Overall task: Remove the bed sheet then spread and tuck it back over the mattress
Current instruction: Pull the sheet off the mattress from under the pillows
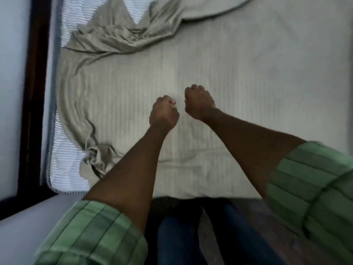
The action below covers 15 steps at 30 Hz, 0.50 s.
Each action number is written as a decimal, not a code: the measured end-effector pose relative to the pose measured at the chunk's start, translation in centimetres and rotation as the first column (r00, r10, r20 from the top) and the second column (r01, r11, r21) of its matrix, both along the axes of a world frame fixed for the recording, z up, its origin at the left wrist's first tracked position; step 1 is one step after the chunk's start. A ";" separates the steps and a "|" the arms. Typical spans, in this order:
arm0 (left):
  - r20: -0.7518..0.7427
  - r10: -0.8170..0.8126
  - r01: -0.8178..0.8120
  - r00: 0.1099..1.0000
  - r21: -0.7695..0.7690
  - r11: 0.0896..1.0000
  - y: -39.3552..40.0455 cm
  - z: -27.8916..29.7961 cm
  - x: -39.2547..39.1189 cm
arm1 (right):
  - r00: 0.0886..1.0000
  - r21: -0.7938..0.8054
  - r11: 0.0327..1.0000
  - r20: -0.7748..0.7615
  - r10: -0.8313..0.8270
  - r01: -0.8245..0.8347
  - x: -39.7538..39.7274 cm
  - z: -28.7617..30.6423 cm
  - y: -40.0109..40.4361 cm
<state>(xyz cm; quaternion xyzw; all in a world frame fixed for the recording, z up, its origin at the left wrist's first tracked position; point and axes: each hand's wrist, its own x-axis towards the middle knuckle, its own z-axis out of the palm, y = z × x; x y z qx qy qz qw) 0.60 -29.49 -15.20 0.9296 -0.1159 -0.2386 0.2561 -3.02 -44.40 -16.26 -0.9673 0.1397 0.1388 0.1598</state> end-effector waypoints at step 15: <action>-0.207 -0.116 0.098 0.971 -0.096 0.990 -10.8 11.7 -29.2 | 0.905 0.071 0.917 -0.211 -0.371 0.392 -32.5 12.3 -6.3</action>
